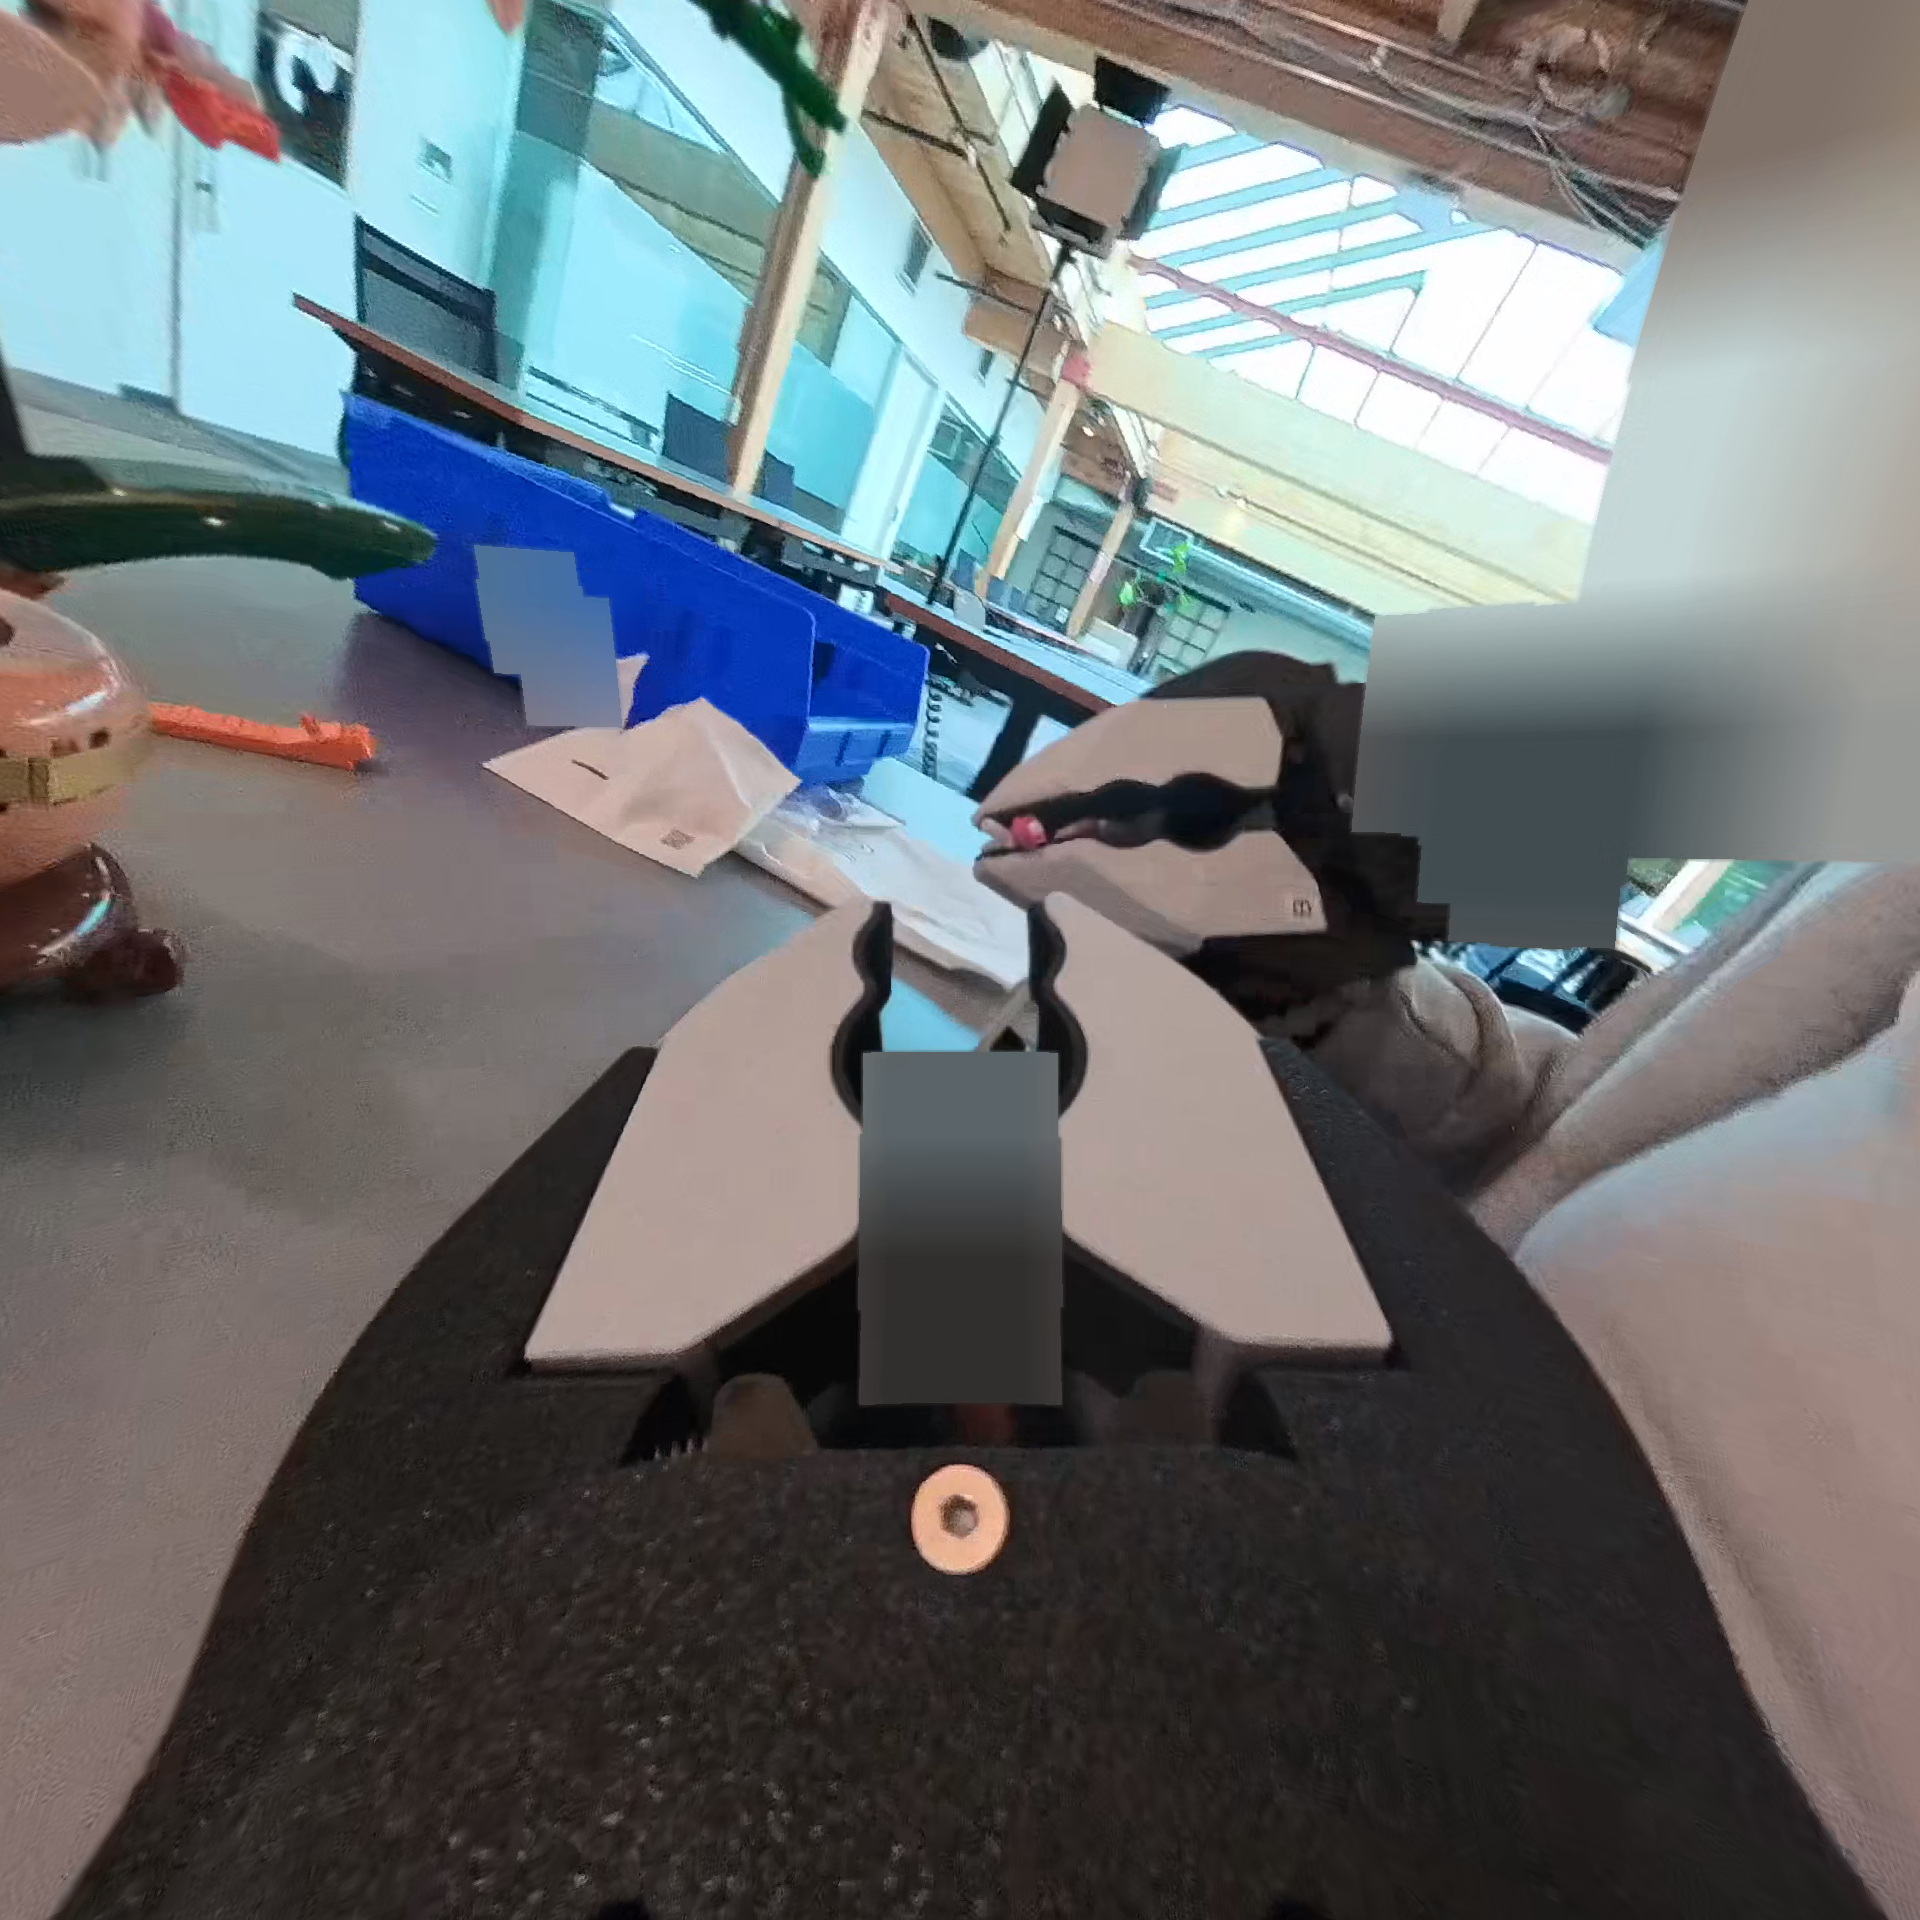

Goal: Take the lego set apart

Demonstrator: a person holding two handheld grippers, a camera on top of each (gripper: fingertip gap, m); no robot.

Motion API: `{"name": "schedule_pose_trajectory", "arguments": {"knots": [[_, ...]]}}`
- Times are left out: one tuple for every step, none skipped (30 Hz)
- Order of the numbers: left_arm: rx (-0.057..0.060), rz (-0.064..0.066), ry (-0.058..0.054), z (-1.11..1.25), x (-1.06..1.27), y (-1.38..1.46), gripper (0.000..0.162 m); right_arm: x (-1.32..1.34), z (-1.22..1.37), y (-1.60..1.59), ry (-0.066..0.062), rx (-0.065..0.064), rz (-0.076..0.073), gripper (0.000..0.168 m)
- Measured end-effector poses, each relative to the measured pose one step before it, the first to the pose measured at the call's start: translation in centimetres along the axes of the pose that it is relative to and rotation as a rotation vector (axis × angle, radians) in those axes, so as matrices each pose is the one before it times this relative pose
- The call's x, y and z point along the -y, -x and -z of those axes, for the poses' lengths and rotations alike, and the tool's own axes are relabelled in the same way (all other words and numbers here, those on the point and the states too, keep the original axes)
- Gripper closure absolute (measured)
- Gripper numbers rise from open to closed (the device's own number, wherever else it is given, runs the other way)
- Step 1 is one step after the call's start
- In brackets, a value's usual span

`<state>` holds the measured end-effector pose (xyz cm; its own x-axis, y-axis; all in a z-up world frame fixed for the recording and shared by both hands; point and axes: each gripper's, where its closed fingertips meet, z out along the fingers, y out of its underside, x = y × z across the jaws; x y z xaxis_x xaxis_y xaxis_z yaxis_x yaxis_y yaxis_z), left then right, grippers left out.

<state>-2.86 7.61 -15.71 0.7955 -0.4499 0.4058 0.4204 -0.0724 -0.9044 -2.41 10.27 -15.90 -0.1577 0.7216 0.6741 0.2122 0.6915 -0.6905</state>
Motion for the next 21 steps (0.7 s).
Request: {"name": "schedule_pose_trajectory", "arguments": {"knots": [[0.0134,-0.0074,-0.0057,-0.918,0.272,-0.010,0.139,-0.319,-0.046,-0.618,0.0403,-0.0480,0.1029,0.164],[0.0207,-0.0233,0.0123,-0.973,0.071,0.047,0.140,-0.268,-0.062,-0.465,0.0295,-0.0374,0.0823,0.164],[0.0294,-0.0339,0.0169,-0.918,0.059,0.135,0.142,-0.278,-0.119,-0.289,0.0205,-0.0214,0.0555,0.164],[0.0062,-0.0437,0.0230,-0.867,-0.001,-0.175,0.147,-0.352,-0.151,-0.140,0.0205,-0.0069,0.0354,0.164],[0.0136,-0.0367,0.0239,-0.738,0.015,-0.015,0.151,-0.384,-0.130,-0.116,0.0191,-0.0070,0.0231,0.164],[0.0102,-0.0325,0.0160,-0.626,0.068,-0.011,0.154,-0.372,-0.136,-0.075,0.0120,-0.0017,0.0143,0.164],[0.0047,-0.0219,0.0232,-0.526,-0.110,-0.010,0.157,-0.208,-0.081,-0.038,-0.0012,0.0038,-0.0004,0.164],[0.0115,-0.0160,0.0311,-0.429,-0.240,0.178,0.157,-0.392,-0.103,-0.052,0.0084,0.0087,-0.0132,0.164],[0.0040,-0.0192,0.0252,-0.295,-0.178,0.111,0.156,-0.421,-0.108,0.044,0.0083,0.0165,-0.0206,0.164],[0.0021,-0.0114,0.0198,-0.213,-0.098,0.112,0.155,-0.217,-0.037,0.045,-0.0067,0.0103,-0.0170,0.164],[0.0014,-0.0029,0.0200,-0.142,-0.096,0.125,0.154,-0.177,-0.046,0.003,-0.0078,0.0052,-0.0099,0.164],[0.0091,0.0004,0.0234,-0.100,-0.124,0.259,0.149,-0.157,-0.063,0.084,-0.0014,0.0085,-0.0106,0.164],[0.0182,-0.0020,0.0170,-0.045,-0.033,0.417,0.142,-0.077,-0.061,0.011,-0.0043,0.0004,-0.0046,0.164],[0.0094,-0.0023,0.0085,-0.020,0.058,0.259,0.136,0.051,0.005,-0.093,-0.0109,-0.0088,0.0020,0.164],[-0.0094,0.0040,0.0125,-0.036,-0.011,-0.054,0.138,0.007,-0.022,-0.047,-0.0064,-0.0050,0.0025,0.164],[-0.0108,0.0048,0.0159,-0.060,-0.061,-0.121,0.142,-0.085,-0.100,0.016,0.0019,-0.0002,-0.0024,0.164],[-0.0039,-0.0025,0.0073,-0.032,-0.005,-0.084,0.146,-0.065,-0.071,-0.016,0.0020,-0.0063,0.0007,0.164],[-0.0076,0.0057,-0.0025,-0.012,0.113,-0.096,0.148,0.031,-0.121,-0.158,-0.0063,-0.0176,0.0109,0.164],[-0.0279,0.0178,-0.0043,-0.036,0.104,-0.325,0.156,0.035,-0.018,-0.186,-0.0003,-0.0212,0.0089,0.164],[-0.0061,0.0182,-0.0076,-0.012,0.097,0.050,0.156,0.044,0.000,-0.144,-0.0020,-0.0106,0.0044,0.164],[-0.0112,0.0038,-0.0107,0.032,0.076,-0.012,0.157,0.092,-0.010,-0.082,-0.0064,-0.0049,0.0012,0.164]]}}
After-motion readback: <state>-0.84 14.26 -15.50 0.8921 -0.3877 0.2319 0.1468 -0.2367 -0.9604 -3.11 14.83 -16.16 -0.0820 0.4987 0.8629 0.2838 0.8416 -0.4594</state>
